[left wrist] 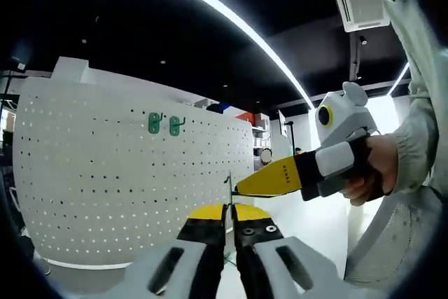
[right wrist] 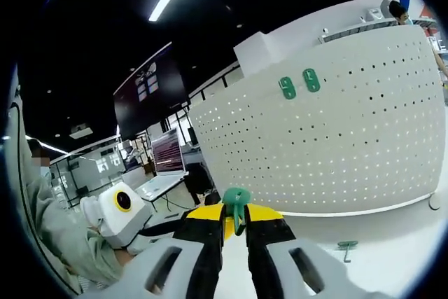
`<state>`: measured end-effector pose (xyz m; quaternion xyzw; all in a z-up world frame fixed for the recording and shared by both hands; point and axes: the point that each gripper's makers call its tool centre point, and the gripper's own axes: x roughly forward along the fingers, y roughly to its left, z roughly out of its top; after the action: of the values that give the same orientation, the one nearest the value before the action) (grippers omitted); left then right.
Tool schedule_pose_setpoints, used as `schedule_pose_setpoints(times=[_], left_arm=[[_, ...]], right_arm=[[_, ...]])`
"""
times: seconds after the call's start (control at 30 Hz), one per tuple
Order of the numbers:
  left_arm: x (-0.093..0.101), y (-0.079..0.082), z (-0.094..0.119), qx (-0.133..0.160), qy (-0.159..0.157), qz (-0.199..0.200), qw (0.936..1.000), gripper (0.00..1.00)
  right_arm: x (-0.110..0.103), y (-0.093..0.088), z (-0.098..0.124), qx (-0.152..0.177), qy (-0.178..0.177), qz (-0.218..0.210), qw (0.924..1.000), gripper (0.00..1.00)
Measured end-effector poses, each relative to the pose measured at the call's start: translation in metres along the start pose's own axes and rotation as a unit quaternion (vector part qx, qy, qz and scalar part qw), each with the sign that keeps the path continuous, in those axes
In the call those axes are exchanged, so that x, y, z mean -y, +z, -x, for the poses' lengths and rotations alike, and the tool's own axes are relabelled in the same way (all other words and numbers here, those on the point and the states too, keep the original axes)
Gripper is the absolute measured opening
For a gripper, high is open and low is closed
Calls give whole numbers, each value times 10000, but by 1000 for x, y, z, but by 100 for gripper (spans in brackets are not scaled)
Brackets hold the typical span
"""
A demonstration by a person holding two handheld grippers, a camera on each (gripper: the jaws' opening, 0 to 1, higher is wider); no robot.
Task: Insert the hook assembly into the mounting plate slot until the hook locks in place.
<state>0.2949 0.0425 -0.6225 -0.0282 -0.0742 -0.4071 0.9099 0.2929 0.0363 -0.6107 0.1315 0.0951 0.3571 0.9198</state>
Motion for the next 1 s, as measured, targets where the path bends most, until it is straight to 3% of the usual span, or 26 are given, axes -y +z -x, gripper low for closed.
schedule_pose_setpoints(times=[0.53, 0.8, 1.0], left_arm=[[0, 0, -1, 2, 27, 40, 10000, 3], [1, 0, -2, 21, 0, -7, 10000, 4], [1, -1, -2, -5, 14, -26, 10000, 5]], right_arm=[[-4, -2, -3, 24, -12, 163, 9999, 1], [-8, -1, -1, -29, -107, 1062, 9943, 1], [-7, -2, -1, -52, -121, 1106, 9938, 1]])
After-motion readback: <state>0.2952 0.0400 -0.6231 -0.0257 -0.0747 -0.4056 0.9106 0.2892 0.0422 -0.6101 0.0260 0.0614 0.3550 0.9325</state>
